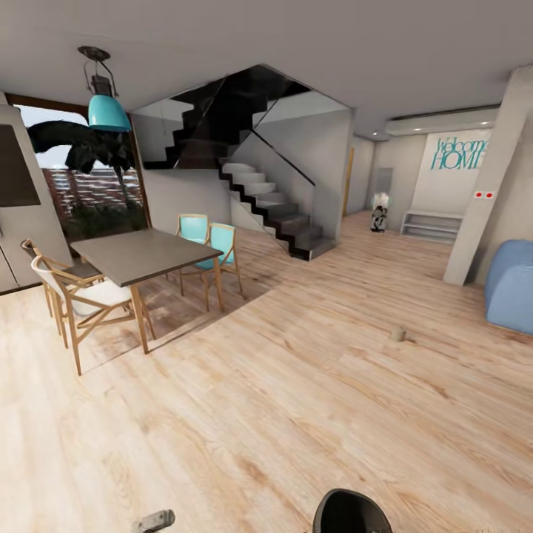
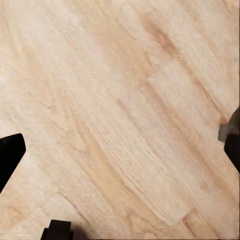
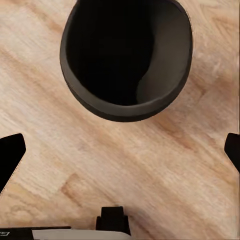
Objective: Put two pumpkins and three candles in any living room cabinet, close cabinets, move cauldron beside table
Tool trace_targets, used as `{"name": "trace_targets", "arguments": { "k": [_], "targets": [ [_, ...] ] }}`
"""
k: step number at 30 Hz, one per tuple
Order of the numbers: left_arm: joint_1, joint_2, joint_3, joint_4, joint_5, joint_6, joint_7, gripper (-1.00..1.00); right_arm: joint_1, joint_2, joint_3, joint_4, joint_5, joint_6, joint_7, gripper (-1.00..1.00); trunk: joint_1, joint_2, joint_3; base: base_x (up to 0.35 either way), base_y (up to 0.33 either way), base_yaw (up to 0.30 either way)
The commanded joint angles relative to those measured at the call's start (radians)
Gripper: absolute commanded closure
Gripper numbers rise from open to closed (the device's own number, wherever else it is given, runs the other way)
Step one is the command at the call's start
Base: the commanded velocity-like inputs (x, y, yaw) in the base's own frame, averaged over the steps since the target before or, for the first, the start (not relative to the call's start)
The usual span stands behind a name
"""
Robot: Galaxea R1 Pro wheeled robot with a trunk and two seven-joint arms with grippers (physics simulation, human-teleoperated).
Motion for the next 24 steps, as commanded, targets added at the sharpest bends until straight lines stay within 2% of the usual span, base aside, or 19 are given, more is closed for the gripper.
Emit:
{"name": "trace_targets", "arguments": {
  "k": [1, 3, 4, 5, 8, 10, 15, 19, 21, 22, 24],
  "targets": [
    [0.010, -0.003, 0.002, -0.039, 0.012, 0.012, 0.000, -1.00, 0.004, -0.003, -0.001, -0.027, 0.000, 0.012, 0.000, -1.00, 0.000, -0.001, -0.002, 0.000, 0.000, -0.222],
    [0.033, -0.013, 0.003, -0.146, 0.025, 0.039, 0.001, -1.00, 0.016, -0.012, -0.003, -0.112, -0.005, 0.044, 0.001, -1.00, 0.000, -0.001, -0.003, 0.000, 0.000, -0.229],
    [0.043, -0.017, 0.004, -0.208, 0.035, 0.068, 0.001, -1.00, 0.022, -0.016, -0.005, -0.189, -0.007, 0.096, 0.001, -1.00, 0.000, -0.001, -0.004, 0.000, 0.000, -0.235],
    [0.045, -0.020, 0.004, -0.258, 0.049, 0.105, 0.001, -1.00, 0.026, -0.019, -0.008, -0.280, -0.009, 0.178, 0.001, -1.00, 0.000, -0.001, -0.005, 0.000, 0.007, -0.237],
    [0.031, -0.024, 0.004, -0.309, 0.083, 0.168, 0.001, -1.00, 0.027, -0.022, -0.023, -0.422, -0.012, 0.326, 0.001, -1.00, 0.000, -0.001, -0.007, 0.000, 0.066, -0.207],
    [-0.013, -0.027, 0.001, -0.343, 0.136, 0.228, 0.001, -1.00, 0.027, -0.023, -0.055, -0.595, -0.017, 0.487, 0.001, -1.00, 0.000, -0.001, -0.008, 0.000, 0.187, -0.094],
    [-0.085, -0.027, 0.000, -0.352, 0.200, 0.264, -0.002, -1.00, 0.024, -0.020, -0.080, -0.815, -0.022, 0.598, 0.001, -1.00, 0.000, -0.001, -0.008, 0.000, 0.264, -0.035],
    [-0.115, -0.028, -0.001, -0.350, 0.236, 0.264, -0.001, -1.00, 0.011, -0.016, -0.084, -0.918, -0.024, 0.656, 0.002, -1.00, 0.000, -0.001, -0.009, 0.000, 0.302, -0.009],
    [-0.123, -0.028, -0.003, -0.350, 0.250, 0.262, -0.002, -1.00, 0.001, -0.015, -0.084, -0.954, -0.026, 0.707, 0.002, -1.00, 0.000, -0.001, -0.009, 0.000, 0.310, -0.005],
    [-0.127, -0.029, -0.005, -0.350, 0.259, 0.257, -0.003, -1.00, -0.012, -0.015, -0.084, -0.977, -0.027, 0.762, 0.002, -1.00, 0.000, -0.001, -0.009, 0.000, 0.317, -0.009],
    [-0.130, -0.033, -0.007, -0.349, 0.265, 0.247, -0.005, -1.00, -0.024, -0.017, -0.084, -0.991, -0.028, 0.805, 0.002, -1.00, 0.000, -0.001, -0.009, 0.000, 0.319, -0.036]
  ]
}}
